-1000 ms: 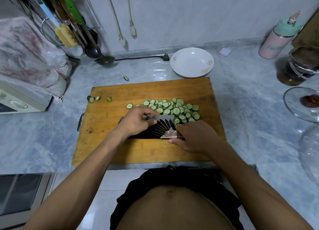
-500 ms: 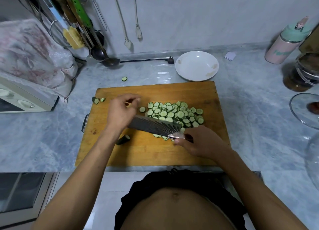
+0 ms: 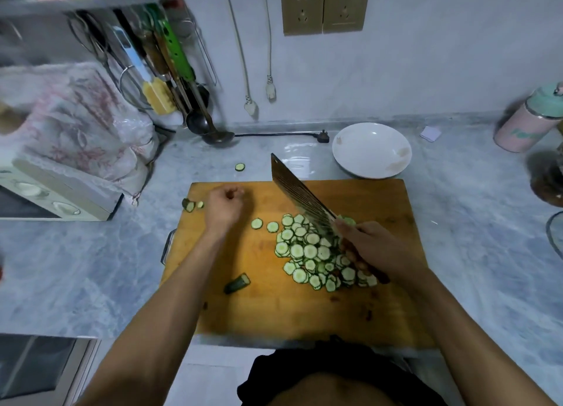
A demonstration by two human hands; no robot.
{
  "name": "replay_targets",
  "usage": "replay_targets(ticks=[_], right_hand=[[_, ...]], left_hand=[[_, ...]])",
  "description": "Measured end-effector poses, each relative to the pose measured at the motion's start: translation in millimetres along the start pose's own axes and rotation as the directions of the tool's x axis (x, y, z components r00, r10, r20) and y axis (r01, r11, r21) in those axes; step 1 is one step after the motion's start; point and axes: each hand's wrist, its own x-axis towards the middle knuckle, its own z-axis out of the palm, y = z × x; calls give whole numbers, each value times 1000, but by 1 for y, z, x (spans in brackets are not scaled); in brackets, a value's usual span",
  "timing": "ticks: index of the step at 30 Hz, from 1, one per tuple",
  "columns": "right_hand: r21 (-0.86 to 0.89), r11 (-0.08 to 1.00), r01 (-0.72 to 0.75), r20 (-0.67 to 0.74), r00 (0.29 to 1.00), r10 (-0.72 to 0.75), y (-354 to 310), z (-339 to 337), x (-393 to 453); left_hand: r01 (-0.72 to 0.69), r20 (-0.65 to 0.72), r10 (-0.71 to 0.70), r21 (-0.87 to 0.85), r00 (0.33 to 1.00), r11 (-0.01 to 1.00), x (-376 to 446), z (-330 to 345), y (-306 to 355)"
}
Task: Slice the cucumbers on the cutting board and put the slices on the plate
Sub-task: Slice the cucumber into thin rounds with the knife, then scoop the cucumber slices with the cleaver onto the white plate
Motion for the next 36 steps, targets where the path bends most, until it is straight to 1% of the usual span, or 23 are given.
replay_targets(ticks=[2,4,8,11,13,16,20,22,24,25,26,28,31,32,34,36], right_hand=[[-8,1000,-16,-22,1000,16,-12,-1,13],[-12,1000,-22,-20,1000,21,-20,-1,26],[-88,995,-40,-38,999,37,-31,-2,44],[-139,988,-74,-54,996,67,-35,-2,54],[-170,982,-78,-68,995,67,-35,-1,58],[-161,985,-67,-77,995,56,-32,-1,59],[-132,990,-53,-76,996,44,-28,0,57],[-129,991,-38,-78,997,28,-24,0,53],[-119,992,-32,-87,996,22,-17,0,46],[-112,993,-32,-98,995,21,-14,1,41],[-105,994,-32,-108,994,21,-10,1,36],[-84,996,-28,-114,993,19,-4,3,28],[-55,998,-38,-127,991,31,2,5,15],[-40,998,-39,-136,990,33,3,6,11],[-23,999,-33,-170,985,29,7,6,4],[-53,998,-17,-222,975,5,10,6,-3]], left_hand=[[0,80,-11,142,997,990,33,10,-6],[-7,143,-29,247,989,969,61,18,-10],[-47,209,-23,321,978,946,103,30,-14],[-157,261,45,425,964,891,133,41,-26],[-203,297,66,460,953,864,144,48,-31],[-218,285,89,462,954,860,151,51,-33],[-196,259,92,411,961,890,144,45,-22],[-257,235,181,349,955,901,117,42,-9],[-341,259,272,274,927,899,74,40,-5],[-359,280,290,239,915,902,51,39,-6],[-353,295,287,201,911,914,29,41,-10],[-298,304,244,144,921,944,-4,46,-18],[-232,271,195,112,943,966,-29,54,-17],[-204,240,172,119,955,972,-34,55,-16],[-96,149,65,217,987,971,-40,51,-18],[52,94,-92,360,991,932,-44,48,-19]])
